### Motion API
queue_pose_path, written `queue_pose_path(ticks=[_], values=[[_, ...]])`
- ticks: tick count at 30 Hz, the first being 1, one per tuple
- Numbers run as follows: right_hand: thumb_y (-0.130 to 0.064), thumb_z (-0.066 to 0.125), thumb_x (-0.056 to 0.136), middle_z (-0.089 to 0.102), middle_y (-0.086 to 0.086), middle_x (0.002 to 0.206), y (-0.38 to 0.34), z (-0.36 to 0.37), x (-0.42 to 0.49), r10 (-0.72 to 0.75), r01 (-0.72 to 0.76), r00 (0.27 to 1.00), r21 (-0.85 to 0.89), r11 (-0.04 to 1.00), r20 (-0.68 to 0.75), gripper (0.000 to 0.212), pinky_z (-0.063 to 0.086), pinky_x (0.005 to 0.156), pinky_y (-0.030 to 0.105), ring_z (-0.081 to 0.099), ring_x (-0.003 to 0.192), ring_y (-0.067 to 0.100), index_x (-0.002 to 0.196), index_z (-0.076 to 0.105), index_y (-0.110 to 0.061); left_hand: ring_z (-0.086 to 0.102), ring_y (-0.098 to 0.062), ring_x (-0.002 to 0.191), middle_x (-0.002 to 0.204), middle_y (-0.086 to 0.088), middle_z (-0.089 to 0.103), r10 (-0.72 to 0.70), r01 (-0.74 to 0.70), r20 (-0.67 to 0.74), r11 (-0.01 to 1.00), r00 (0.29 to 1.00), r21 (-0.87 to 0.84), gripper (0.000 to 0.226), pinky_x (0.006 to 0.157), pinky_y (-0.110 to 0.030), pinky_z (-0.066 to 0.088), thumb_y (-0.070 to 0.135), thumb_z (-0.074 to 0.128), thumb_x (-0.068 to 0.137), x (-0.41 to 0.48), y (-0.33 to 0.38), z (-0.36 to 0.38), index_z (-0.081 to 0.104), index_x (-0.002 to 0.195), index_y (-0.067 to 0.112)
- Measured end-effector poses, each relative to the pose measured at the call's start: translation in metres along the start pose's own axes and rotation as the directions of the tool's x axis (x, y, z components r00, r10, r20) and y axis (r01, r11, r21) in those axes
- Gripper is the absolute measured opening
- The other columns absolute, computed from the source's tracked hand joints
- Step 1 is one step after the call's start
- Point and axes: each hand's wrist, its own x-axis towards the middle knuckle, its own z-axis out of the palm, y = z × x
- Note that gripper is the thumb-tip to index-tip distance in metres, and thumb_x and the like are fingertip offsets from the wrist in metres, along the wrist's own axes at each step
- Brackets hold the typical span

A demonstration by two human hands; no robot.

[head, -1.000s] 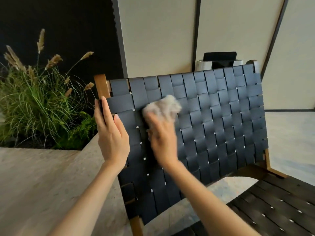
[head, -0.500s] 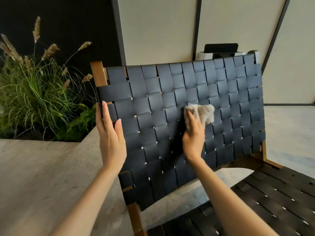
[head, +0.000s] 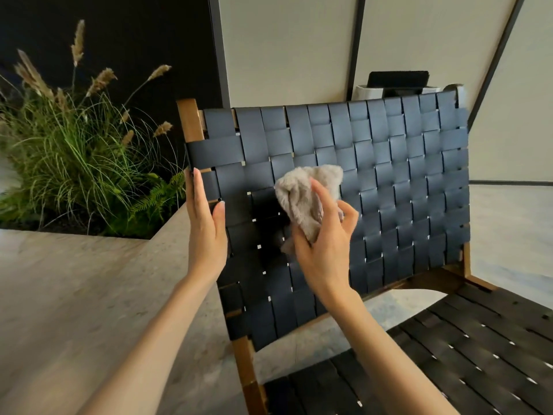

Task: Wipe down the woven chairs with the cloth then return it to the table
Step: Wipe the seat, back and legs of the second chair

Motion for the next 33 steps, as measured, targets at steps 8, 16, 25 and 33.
queue_pose_path(ticks=[8,16,25,33], values=[[-0.058,0.043,0.090,-0.008,-0.005,0.161,0.017,0.041,0.010,0.019,0.013,0.989,-0.208,0.978,0.149,0.053,0.000,0.113,0.038,-0.005,0.145,0.031,0.142,0.031,-0.051,-0.009,0.008,0.138,0.155,0.005,-0.011,-0.021,0.024,0.083,0.999,0.996,-0.035,0.062,0.104,0.002,0.000,0.013,0.036,0.101,0.002,-0.008,-0.008,-0.005,0.145,0.029],[-0.041,0.058,0.088,0.040,0.005,0.147,-0.006,0.093,-0.023,-0.062,0.061,0.998,-0.049,0.997,-0.027,0.053,0.022,0.109,0.032,0.032,0.138,0.020,0.137,0.051,-0.025,-0.005,0.010,0.136,0.157,0.004,-0.007,-0.036,0.043,0.084,0.995,0.996,-0.085,0.062,0.099,0.007,0.009,0.004,0.035,0.101,-0.002,-0.009,-0.010,0.000,0.145,0.031],[-0.021,0.056,0.082,0.037,0.013,0.138,0.033,0.073,-0.032,-0.181,0.188,0.982,-0.161,0.969,0.058,0.055,0.025,0.103,0.032,0.034,0.123,0.028,0.137,0.050,-0.023,-0.002,0.007,0.142,0.153,0.020,-0.003,-0.072,0.076,0.109,0.997,0.991,-0.030,0.063,0.109,-0.004,0.005,0.009,0.034,0.102,-0.048,-0.013,-0.008,-0.002,0.145,0.037],[-0.009,0.044,0.082,0.024,0.019,0.152,0.110,0.010,-0.003,0.296,-0.354,0.912,-0.180,0.918,-0.285,0.061,0.021,0.102,0.033,0.033,0.118,0.038,0.143,0.043,-0.017,-0.003,-0.018,0.146,0.154,0.004,-0.011,-0.045,0.057,-0.072,0.982,0.996,0.178,0.063,0.117,-0.046,0.019,0.011,0.038,0.101,-0.059,-0.011,0.022,-0.002,0.147,0.021]])
